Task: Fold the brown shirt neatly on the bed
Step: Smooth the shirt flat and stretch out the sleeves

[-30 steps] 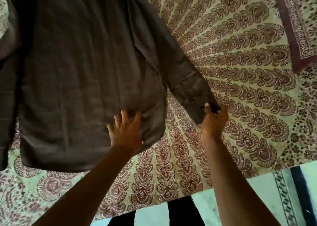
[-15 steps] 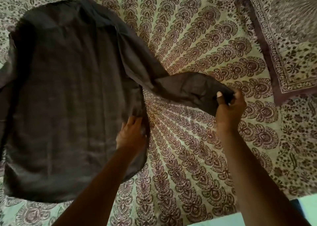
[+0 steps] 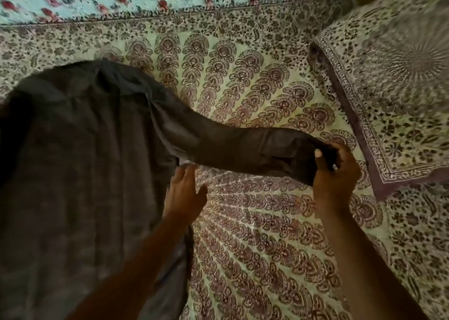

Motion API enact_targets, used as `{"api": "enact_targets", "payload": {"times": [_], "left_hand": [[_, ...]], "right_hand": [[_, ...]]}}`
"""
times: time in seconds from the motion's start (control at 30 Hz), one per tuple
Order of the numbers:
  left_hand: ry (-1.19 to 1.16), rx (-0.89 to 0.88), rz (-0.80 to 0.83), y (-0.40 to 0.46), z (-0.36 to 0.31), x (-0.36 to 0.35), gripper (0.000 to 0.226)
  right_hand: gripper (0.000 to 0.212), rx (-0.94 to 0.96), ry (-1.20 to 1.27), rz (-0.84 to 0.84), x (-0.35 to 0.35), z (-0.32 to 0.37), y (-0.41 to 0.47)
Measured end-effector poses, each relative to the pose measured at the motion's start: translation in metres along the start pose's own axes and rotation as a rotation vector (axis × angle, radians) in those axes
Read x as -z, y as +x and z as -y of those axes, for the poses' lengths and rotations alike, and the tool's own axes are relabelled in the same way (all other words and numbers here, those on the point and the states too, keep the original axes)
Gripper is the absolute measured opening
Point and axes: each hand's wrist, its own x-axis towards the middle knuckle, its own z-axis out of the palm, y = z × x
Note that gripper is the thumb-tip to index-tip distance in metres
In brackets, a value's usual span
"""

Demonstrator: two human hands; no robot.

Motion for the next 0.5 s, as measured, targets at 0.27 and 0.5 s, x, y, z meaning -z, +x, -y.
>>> {"api": "enact_targets", "payload": {"times": [0.27, 0.5], "left_hand": [[0.152, -0.011, -0.120, 0.102, -0.069, -0.042, 0.064], [0.185, 0.075, -0.152, 0.178, -0.103, -0.070, 0.067]], "right_hand": [[0.026, 0.011, 0.000, 0.052, -0.003, -0.035, 0.121], [0.017, 0.113, -0.093, 0.142, -0.016, -0.075, 0.235]]}}
